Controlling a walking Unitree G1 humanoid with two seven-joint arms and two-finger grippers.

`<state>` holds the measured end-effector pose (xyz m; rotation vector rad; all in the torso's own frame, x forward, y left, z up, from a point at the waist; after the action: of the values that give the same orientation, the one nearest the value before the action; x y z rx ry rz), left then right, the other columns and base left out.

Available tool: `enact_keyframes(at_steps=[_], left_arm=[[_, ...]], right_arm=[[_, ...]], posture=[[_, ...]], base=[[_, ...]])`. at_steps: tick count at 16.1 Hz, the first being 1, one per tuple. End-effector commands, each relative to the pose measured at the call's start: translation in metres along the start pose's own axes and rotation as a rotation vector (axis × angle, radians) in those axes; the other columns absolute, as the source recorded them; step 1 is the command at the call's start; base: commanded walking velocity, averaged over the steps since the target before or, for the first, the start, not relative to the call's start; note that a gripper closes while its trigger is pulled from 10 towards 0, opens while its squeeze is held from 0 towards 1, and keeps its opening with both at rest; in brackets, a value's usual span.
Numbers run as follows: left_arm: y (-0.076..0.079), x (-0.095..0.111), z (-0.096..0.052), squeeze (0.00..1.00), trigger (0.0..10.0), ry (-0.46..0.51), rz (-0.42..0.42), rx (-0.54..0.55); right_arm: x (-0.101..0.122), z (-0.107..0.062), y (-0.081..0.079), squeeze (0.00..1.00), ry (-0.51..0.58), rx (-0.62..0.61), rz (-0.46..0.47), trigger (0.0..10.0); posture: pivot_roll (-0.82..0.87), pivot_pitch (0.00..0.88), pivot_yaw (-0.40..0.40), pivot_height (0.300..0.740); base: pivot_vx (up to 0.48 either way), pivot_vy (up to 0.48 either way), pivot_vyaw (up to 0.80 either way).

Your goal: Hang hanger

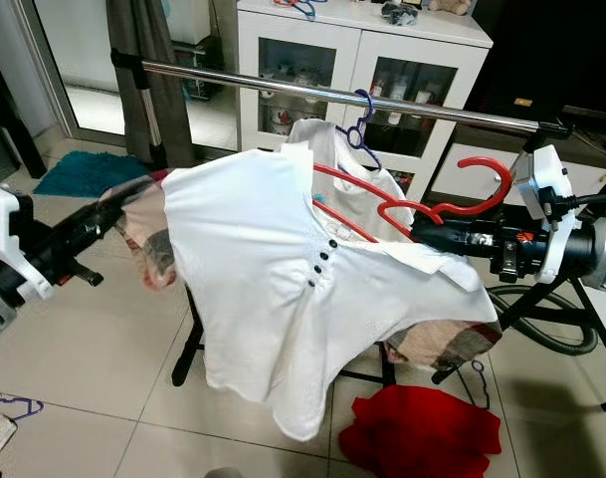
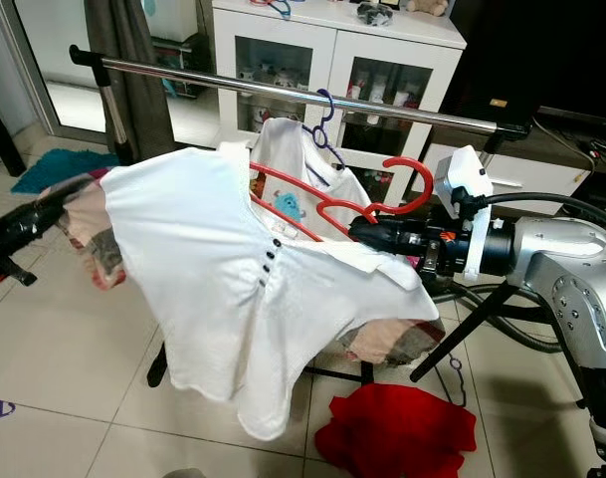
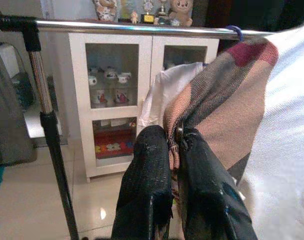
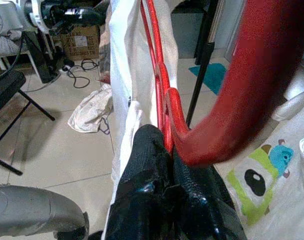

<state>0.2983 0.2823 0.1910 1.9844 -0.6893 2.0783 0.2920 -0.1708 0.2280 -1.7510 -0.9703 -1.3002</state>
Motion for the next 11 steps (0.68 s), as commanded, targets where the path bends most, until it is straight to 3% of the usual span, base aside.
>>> enact_keyframes(at_steps=[1, 2, 5, 6, 7, 8, 11], left_arm=[[0.013, 0.008, 0.006, 0.00, 10.0, 0.027, 0.005, -0.057], [0.018, 0.009, 0.007, 1.00, 10.0, 0.044, -0.015, -0.075], [0.032, 0.012, 0.006, 1.00, 10.0, 0.060, -0.035, -0.117], [0.036, 0.014, 0.005, 0.17, 10.0, 0.074, -0.045, -0.120], [0.041, 0.015, 0.003, 0.00, 10.0, 0.089, -0.060, -0.105], [0.048, 0.009, -0.001, 0.00, 10.0, 0.054, -0.073, -0.097], [0.046, -0.013, -0.008, 0.00, 10.0, -0.072, -0.029, 0.001]], right_arm=[[0.012, -0.002, -0.002, 0.00, 0.037, -0.004, -0.035, 10.0], [0.011, -0.001, -0.003, 0.00, 0.036, 0.001, -0.031, 10.0], [0.002, 0.002, -0.008, 0.00, 0.017, 0.006, -0.007, 10.0], [-0.002, 0.003, -0.009, 0.00, 0.008, -0.002, 0.011, 10.0], [-0.010, 0.004, -0.012, 0.00, -0.008, -0.013, 0.055, 10.0], [-0.020, 0.007, -0.014, 0.00, -0.027, -0.026, 0.091, 10.0], [-0.039, 0.011, -0.022, 0.00, -0.057, -0.045, 0.126, 10.0]], posture=[[0.11, 0.000, -0.050, 0.740], [0.11, 0.000, -0.049, 0.740], [0.11, 0.000, -0.042, 0.740], [0.11, 0.001, -0.043, 0.740], [0.11, 0.004, -0.045, 0.740], [0.11, 0.009, -0.050, 0.740], [0.12, 0.021, -0.059, 0.740]], base=[[0.000, 0.000, 0.00], [0.000, 0.000, 0.00], [0.000, 0.000, 0.00], [0.000, 0.000, 0.00], [0.000, 0.000, 0.00], [0.000, 0.000, 0.00], [0.000, 0.000, 0.00]])
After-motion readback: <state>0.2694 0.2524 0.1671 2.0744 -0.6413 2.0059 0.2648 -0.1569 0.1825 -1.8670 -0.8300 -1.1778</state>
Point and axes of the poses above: a point about 5 cm out from each wrist's last joint towards the gripper, its own z axis pointing out of the wrist towards the gripper, its own x axis along the axis of the wrist's last joint, y = z × x, the point moved 4 cm from there along z, pointing out of the wrist towards the gripper, and after that the axes turned 9 degrees about z, right-handed, at the moved point
